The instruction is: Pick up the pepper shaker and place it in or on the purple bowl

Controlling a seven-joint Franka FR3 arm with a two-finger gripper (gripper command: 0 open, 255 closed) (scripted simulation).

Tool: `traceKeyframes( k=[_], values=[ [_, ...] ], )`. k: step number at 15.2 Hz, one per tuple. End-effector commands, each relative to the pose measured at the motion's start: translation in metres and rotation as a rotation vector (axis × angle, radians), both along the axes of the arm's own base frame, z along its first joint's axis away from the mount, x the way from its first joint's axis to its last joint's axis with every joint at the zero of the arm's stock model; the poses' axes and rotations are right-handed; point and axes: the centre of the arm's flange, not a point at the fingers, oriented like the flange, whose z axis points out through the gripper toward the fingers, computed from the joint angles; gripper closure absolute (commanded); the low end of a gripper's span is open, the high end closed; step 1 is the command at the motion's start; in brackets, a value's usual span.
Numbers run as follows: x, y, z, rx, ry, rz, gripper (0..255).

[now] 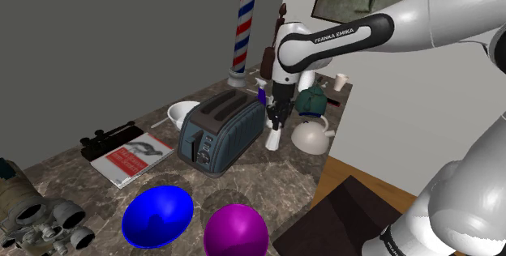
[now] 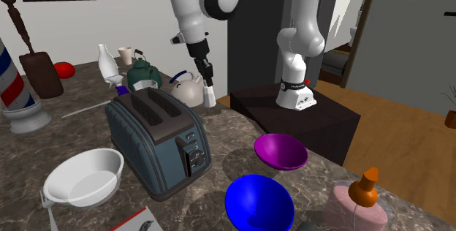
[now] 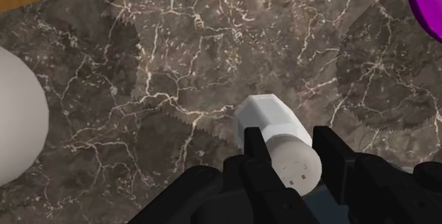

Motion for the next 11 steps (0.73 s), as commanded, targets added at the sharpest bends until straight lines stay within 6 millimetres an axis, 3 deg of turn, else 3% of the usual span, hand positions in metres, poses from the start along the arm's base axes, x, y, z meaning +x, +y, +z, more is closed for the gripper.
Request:
traceKeyframes(
  k=[1,11],
  values=[
    [-0.015,0.02,0.006,0.0,0.0,-0.001,255],
    [-0.084,0.131,0.023,0.0,0.0,-0.001,255]
  ],
)
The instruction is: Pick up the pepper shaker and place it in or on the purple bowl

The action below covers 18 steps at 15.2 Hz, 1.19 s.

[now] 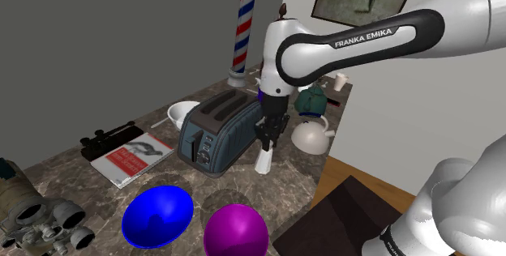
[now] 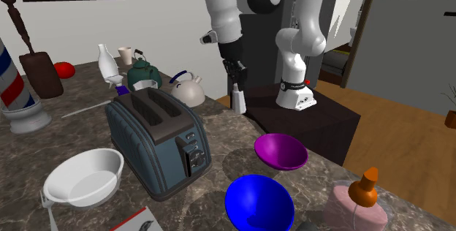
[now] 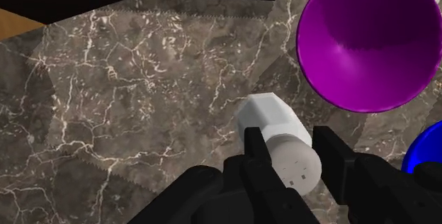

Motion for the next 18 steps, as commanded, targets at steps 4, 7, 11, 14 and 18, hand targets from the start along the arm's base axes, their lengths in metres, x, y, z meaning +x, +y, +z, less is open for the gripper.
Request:
traceKeyframes(
  k=[4,7,11,14,18],
  values=[
    [-0.036,0.053,0.01,-0.001,0.0,-0.002,255],
    [-0.057,0.087,0.015,-0.001,0.0,-0.002,255],
    [-0.084,0.131,0.021,-0.001,0.0,-0.002,255],
    [-0.1,0.156,0.025,-0.001,0.0,-0.002,255],
    [-0.1,0.156,0.004,-0.001,0.0,-0.002,255]
  ],
)
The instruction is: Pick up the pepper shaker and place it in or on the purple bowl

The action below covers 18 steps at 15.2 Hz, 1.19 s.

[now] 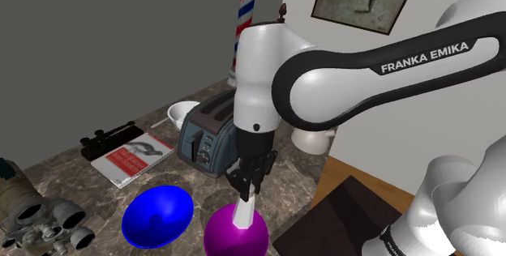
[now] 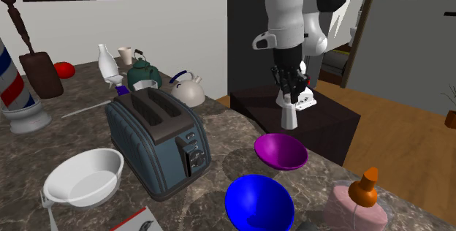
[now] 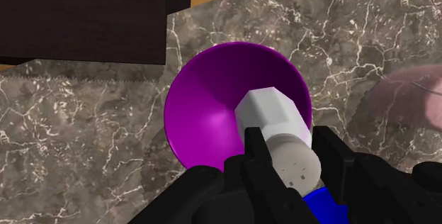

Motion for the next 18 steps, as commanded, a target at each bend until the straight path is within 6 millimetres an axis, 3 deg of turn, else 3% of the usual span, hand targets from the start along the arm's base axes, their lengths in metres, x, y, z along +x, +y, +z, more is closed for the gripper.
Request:
traceKeyframes(
  k=[1,18],
  values=[
    [0.001,-0.001,-0.011,0.0,0.0,0.0,255],
    [0.001,-0.001,-0.101,0.0,0.0,0.0,255]
  ],
)
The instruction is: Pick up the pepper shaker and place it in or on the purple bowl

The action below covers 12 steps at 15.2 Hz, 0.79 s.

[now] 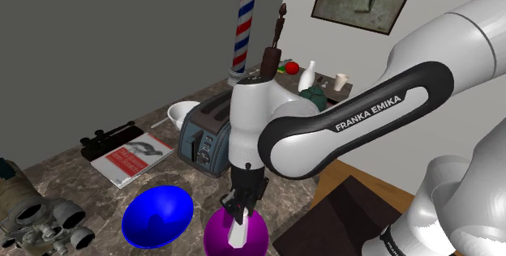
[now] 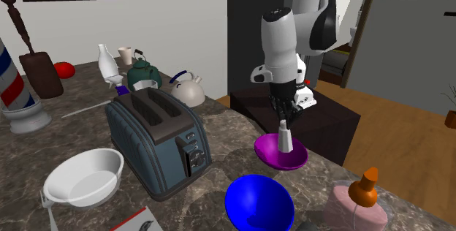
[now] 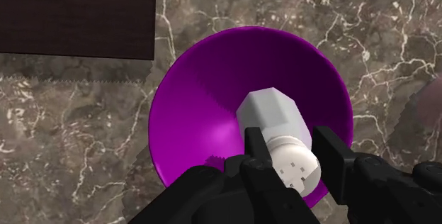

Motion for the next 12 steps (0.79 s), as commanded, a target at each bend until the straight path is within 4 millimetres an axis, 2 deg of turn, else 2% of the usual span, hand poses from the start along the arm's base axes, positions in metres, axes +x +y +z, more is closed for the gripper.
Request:
traceKeyframes(
  k=[1,7,8,12],
  values=[
    [0.0005,-0.0004,-0.0053,0.0,-0.001,0.0,255],
    [0.0005,-0.0004,-0.0053,0.0,-0.001,0.0,255],
    [0.0006,-0.0004,-0.0053,0.0,-0.001,0.0,0],
    [0.0006,-0.0004,-0.0053,0.0,-0.001,0.0,0]
  ],
)
